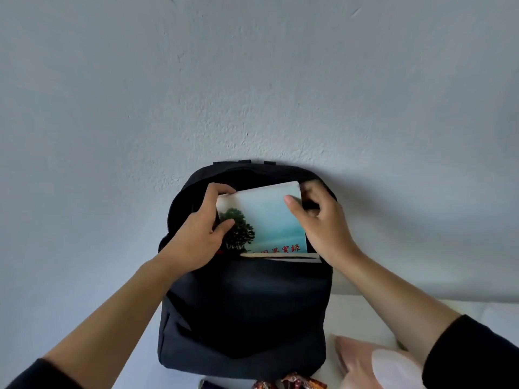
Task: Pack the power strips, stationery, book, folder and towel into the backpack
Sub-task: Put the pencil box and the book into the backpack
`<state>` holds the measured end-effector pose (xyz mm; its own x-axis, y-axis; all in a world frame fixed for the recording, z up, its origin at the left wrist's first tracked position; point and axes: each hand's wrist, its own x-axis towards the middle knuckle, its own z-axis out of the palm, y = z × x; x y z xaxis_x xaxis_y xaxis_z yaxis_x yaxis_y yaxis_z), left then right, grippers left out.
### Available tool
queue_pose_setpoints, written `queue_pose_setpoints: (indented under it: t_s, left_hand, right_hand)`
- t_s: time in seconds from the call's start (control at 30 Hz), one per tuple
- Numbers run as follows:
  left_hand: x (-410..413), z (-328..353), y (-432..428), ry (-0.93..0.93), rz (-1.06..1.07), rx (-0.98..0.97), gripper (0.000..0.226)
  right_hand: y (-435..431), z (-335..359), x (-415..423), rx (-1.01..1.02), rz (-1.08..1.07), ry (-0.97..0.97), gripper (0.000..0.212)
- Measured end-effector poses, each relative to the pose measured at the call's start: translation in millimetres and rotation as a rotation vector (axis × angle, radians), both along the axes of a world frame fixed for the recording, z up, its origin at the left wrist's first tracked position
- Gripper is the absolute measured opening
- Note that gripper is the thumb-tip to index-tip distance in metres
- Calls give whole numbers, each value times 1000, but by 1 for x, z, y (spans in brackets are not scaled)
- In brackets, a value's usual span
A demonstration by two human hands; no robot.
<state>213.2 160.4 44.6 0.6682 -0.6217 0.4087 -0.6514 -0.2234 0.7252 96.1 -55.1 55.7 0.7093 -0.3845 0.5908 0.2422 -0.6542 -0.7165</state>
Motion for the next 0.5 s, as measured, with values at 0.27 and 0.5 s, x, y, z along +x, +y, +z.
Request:
queue_pose_setpoints:
  t_s: [0.27, 0.5]
  left_hand:
    - [-12, 0, -16, -119, -38, 203, 29]
    - [-14, -18, -22, -142, -28, 328, 13]
  right_hand:
    - [-25, -28, -25, -220, 2, 189, 23]
    - [-26, -44, -29, -276, 5, 290, 10]
